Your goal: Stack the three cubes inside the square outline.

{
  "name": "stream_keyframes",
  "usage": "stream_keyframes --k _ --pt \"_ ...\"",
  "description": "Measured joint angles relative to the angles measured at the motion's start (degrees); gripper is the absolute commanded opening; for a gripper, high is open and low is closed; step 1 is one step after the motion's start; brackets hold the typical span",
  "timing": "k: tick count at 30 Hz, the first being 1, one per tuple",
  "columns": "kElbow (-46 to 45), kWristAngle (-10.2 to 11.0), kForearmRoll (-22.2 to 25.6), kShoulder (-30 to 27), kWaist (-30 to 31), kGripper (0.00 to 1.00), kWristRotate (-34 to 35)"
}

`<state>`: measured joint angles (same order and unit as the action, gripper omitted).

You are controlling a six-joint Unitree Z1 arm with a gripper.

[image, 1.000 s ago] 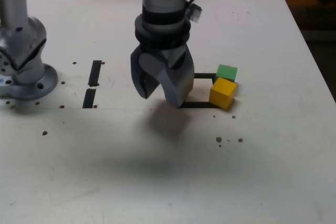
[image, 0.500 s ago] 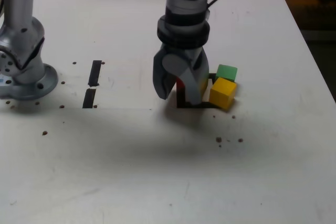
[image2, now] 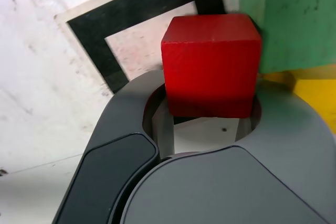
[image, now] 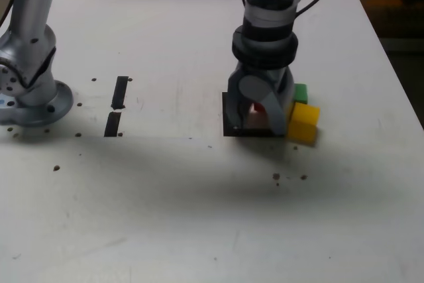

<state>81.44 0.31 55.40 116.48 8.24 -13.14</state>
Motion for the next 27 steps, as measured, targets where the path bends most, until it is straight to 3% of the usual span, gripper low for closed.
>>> stream_keyframes --k 5,14,27 --pt "0.0 1.5 0.1 -0.3 0.2 0.16 0.0" --pt "-6.2 2.2 2.7 -6.7 0.2 0.16 3.1" --pt "-6.3 -2.1 0.5 -4.0 0.2 0.17 4.9"
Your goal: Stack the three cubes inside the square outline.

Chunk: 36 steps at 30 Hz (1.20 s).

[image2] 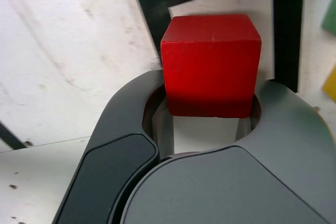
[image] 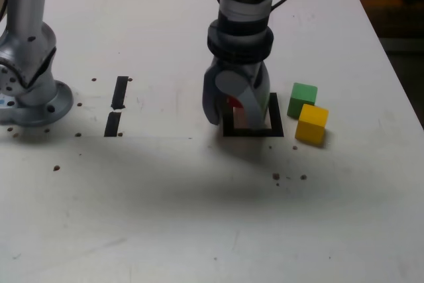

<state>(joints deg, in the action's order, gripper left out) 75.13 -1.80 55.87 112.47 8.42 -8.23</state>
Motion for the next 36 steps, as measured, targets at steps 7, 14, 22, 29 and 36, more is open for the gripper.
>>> stream_keyframes --k 7,14,22,29,36 --pt "0.3 -1.5 -1.8 1.4 0.0 0.2 0.2" --pt "0.0 -2.0 -2.4 2.2 0.0 0.4 0.6" --pt "-0.7 -2.0 -2.9 2.3 -0.1 0.66 0.6" --pt "-0.8 -2.4 -3.5 2.3 -0.1 0.84 0.0" --pt "-1.5 -2.0 -2.3 1.9 -0.1 0.92 0.0"
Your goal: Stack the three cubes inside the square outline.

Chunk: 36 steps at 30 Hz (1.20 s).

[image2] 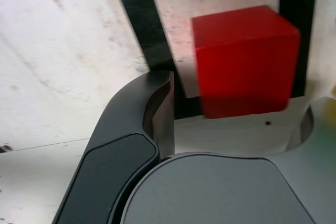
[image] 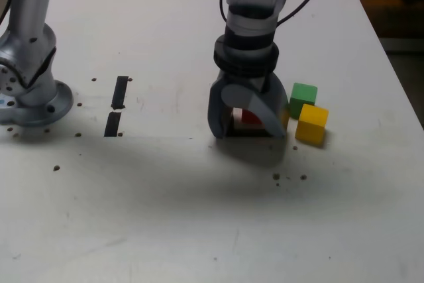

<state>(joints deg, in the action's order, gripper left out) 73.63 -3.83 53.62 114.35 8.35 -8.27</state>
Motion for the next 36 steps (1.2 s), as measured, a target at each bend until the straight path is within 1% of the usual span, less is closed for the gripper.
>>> stream_keyframes --k 4,6,9,11,15,19,21,23,27,30,36 --pt "-0.2 2.3 2.9 -2.0 0.0 0.93 1.4" --pt "-0.2 4.1 5.1 -3.6 0.1 0.93 2.8" --pt "-0.4 6.7 9.4 -6.9 0.4 0.94 4.4" --pt "-0.3 8.4 13.4 -9.5 0.9 0.94 5.7" --pt "2.0 10.2 19.4 -12.8 2.2 0.97 6.4" --pt "6.7 11.7 23.9 -13.3 4.5 0.99 6.5" --pt "9.7 12.4 25.2 -13.6 6.1 1.0 6.5" --pt "13.1 12.8 25.8 -13.4 7.8 1.0 6.5" --pt "16.3 12.7 26.2 -12.3 9.0 1.0 6.2" --pt "20.1 11.6 26.3 -10.0 10.5 1.0 4.7" --pt "24.0 9.4 26.6 -4.9 10.5 0.99 1.4"
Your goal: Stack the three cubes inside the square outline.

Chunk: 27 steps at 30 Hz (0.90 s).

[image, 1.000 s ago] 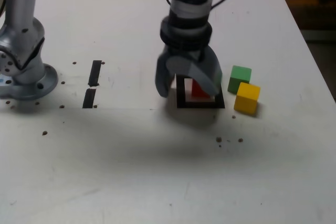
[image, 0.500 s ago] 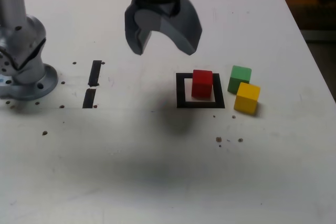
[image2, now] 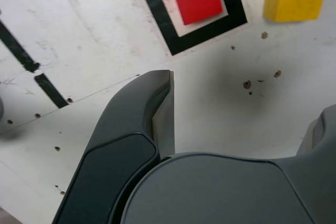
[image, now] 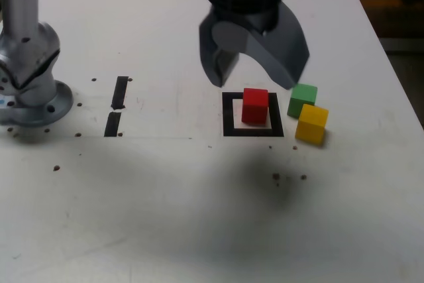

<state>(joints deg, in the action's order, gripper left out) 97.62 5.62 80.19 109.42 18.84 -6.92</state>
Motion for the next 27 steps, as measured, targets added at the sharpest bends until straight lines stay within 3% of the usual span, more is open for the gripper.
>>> stream_keyframes --k 13,27 --pt "7.5 -0.5 -1.6 10.2 0.1 0.99 -2.9" --pt "9.0 -4.0 -6.1 16.6 -2.6 0.97 -5.0"
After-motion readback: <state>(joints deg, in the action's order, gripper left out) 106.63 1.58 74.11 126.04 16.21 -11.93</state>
